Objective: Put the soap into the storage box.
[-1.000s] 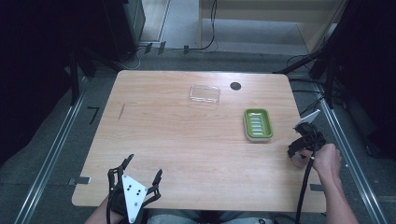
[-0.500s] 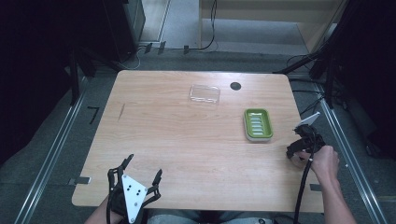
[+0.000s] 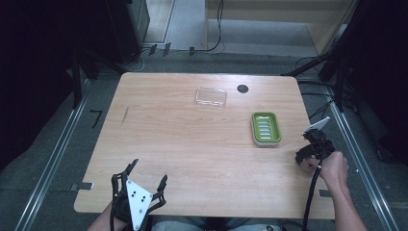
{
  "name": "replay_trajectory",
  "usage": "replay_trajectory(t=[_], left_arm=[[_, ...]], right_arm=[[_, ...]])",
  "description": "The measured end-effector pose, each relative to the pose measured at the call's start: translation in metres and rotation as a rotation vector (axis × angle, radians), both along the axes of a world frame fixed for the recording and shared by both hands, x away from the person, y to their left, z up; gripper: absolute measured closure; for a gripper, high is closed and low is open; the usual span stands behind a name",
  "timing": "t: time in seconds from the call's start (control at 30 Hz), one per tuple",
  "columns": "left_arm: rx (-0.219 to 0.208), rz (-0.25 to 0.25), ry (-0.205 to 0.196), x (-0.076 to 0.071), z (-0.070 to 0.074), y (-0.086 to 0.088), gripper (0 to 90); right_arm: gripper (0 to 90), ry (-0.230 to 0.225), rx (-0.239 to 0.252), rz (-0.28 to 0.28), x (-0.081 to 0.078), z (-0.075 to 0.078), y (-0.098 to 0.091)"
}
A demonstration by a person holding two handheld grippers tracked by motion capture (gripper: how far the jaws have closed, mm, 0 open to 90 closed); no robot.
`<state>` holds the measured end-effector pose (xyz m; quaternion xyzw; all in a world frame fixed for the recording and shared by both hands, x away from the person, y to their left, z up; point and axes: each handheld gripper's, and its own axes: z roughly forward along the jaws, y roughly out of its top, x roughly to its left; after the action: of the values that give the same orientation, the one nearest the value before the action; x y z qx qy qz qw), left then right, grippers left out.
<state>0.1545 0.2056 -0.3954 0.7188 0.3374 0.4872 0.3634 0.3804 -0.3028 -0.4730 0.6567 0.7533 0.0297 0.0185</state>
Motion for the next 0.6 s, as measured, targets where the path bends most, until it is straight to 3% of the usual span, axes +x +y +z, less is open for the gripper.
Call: replay_trajectory(t=[0.37,0.6], left_arm=[[-0.003,-0.001,-0.003,0.0,0.0,0.0,13.9],[-0.005,0.0,-0.002,0.0,0.0,0.0,14.0]], right_arm=[[33.5,0.01,0.013,0.001,0.001,0.001,-0.003],[33.4,0.002,0.016,0.022,0.002,0.01,-0.001]])
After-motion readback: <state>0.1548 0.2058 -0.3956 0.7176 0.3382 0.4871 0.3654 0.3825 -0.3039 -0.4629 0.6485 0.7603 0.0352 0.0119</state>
